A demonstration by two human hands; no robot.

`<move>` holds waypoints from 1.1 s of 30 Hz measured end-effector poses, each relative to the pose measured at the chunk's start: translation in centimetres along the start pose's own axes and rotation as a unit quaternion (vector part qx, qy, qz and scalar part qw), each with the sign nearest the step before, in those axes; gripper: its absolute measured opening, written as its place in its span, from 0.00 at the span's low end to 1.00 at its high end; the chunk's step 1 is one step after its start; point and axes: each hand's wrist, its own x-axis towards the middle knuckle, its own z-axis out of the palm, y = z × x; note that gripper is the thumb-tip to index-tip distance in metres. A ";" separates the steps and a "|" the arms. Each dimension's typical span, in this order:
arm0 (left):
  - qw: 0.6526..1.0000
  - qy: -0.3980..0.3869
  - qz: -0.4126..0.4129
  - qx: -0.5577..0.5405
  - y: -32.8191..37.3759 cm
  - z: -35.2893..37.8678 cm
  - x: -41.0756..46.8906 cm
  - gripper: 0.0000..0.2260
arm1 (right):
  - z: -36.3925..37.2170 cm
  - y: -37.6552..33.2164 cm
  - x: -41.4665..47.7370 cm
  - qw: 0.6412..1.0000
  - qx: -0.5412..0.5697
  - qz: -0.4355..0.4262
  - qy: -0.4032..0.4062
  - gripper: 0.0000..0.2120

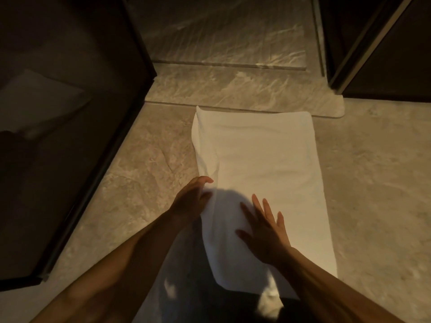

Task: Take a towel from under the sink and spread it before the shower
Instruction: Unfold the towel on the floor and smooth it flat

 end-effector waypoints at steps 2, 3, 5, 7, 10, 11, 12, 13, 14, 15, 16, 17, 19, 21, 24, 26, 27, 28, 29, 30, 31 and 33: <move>1.000 0.005 0.028 0.013 -0.3 -0.9 0.0 0.16 | 0.0 -0.4 0.0 1.000 -0.002 0.004 0.005 0.34; 0.999 0.019 0.027 0.014 -0.2 -1.7 0.1 0.16 | 0.0 -0.6 0.1 1.000 -0.001 0.005 0.007 0.34; 0.998 0.060 -0.014 -0.011 0.2 -3.9 0.4 0.16 | -0.3 -1.1 0.6 1.000 0.015 0.008 0.006 0.32; 0.991 0.097 -0.056 -0.072 0.3 -5.7 0.3 0.18 | -0.7 -1.6 1.2 0.999 0.039 0.012 -0.002 0.32; 0.991 0.043 -0.090 -0.092 -0.3 -5.8 -1.1 0.25 | -0.9 -2.0 1.4 0.999 0.028 0.021 -0.005 0.32; 0.991 0.024 -0.103 -0.078 -0.9 -5.3 -1.7 0.26 | -0.8 -1.9 1.4 1.000 0.020 0.020 -0.003 0.32; 0.990 0.015 -0.119 -0.069 -1.6 -4.7 -2.4 0.27 | -0.7 -1.8 1.3 1.000 0.014 0.016 0.001 0.32; 0.988 0.015 -0.136 -0.070 -2.2 -4.1 -3.0 0.27 | -0.5 -1.7 1.2 1.000 0.010 0.012 0.006 0.33; 0.986 0.016 -0.150 -0.071 -2.8 -3.6 -3.6 0.27 | -0.3 -1.5 1.2 1.000 0.007 0.010 0.009 0.33; 0.985 0.014 -0.157 -0.066 -3.3 -3.2 -4.1 0.26 | -0.2 -1.4 1.2 1.000 0.006 0.011 0.008 0.33; 0.985 0.011 -0.159 -0.058 -3.6 -2.8 -4.5 0.25 | -0.2 -1.4 1.2 1.000 0.005 0.012 0.007 0.33; 0.986 0.012 -0.158 -0.056 -3.9 -2.5 -4.9 0.24 | -0.2 -1.4 1.1 1.000 0.003 0.012 0.008 0.33; 0.985 0.026 -0.155 -0.068 -3.8 -2.5 -5.2 0.22 | -0.3 -1.5 1.0 1.000 -0.003 0.010 0.012 0.32; 0.983 0.044 -0.150 -0.095 -3.3 -2.6 -5.1 0.21 | -0.3 -1.6 1.0 1.000 -0.003 0.009 0.012 0.33; 0.980 0.076 -0.131 -0.127 -2.1 -3.1 -5.0 0.18 | -0.1 -1.4 1.1 1.000 -0.005 0.008 0.013 0.33; 0.977 0.080 -0.121 -0.157 -1.5 -3.5 -5.2 0.17 | 0.0 -1.3 1.1 1.000 -0.010 0.009 0.013 0.33; 0.976 0.071 -0.116 -0.171 -1.3 -3.7 -5.2 0.17 | 0.1 -1.4 1.2 1.000 -0.011 0.012 0.013 0.33; 0.976 0.057 -0.111 -0.179 -1.2 -4.0 -5.2 0.18 | 0.2 -1.5 1.2 1.000 -0.013 0.014 0.013 0.33; 0.977 0.044 -0.104 -0.181 -1.0 -4.3 -5.2 0.18 | 0.2 -1.6 1.2 1.000 -0.016 0.015 0.016 0.33; 0.979 0.033 -0.095 -0.176 -0.9 -4.6 -5.3 0.20 | 0.3 -1.7 1.2 0.999 -0.021 0.014 0.021 0.33; 0.983 0.024 -0.084 -0.161 -0.9 -4.7 -5.3 0.21 | 0.3 -1.8 1.2 0.999 -0.025 0.012 0.027 0.33; 0.992 0.008 -0.061 -0.110 -0.8 -4.5 -5.5 0.25 | 0.3 -1.8 1.1 0.999 -0.029 0.010 0.030 0.33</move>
